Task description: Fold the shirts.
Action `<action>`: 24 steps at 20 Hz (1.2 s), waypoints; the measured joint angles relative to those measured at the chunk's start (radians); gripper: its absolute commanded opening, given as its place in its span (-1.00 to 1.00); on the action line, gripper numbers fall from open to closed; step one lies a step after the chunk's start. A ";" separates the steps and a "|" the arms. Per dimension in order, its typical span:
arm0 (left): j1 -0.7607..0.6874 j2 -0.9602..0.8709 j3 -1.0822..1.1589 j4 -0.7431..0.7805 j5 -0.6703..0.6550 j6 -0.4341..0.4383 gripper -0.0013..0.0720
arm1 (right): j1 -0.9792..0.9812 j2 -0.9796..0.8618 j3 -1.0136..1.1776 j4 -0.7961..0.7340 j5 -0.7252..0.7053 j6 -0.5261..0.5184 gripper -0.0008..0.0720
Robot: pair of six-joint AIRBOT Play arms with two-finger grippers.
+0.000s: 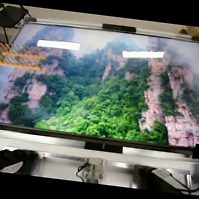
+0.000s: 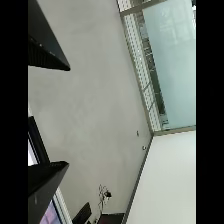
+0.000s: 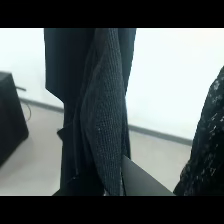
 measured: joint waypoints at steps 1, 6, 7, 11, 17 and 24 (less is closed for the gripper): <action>0.000 0.000 0.000 0.000 -0.012 0.000 0.87 | -0.019 -0.005 0.000 0.016 -0.018 0.008 -0.85; 0.000 0.000 0.000 0.000 -0.048 -0.003 0.87 | -0.130 -0.039 0.000 0.075 -0.042 0.029 -0.85; 0.000 0.000 0.000 0.000 -0.050 -0.003 0.87 | -0.154 -0.046 0.000 0.083 -0.047 0.031 -0.85; 0.000 0.000 0.000 -0.001 -0.069 -0.003 0.87 | -0.241 -0.067 0.000 0.112 -0.058 0.034 -0.85; 0.000 -0.002 0.000 -0.001 -0.097 -0.004 0.87 | -0.356 -0.066 0.000 0.154 -0.026 0.032 -0.72; 0.000 -0.004 0.000 -0.001 -0.104 -0.004 0.87 | -0.418 -0.024 0.001 0.219 0.064 -0.002 0.44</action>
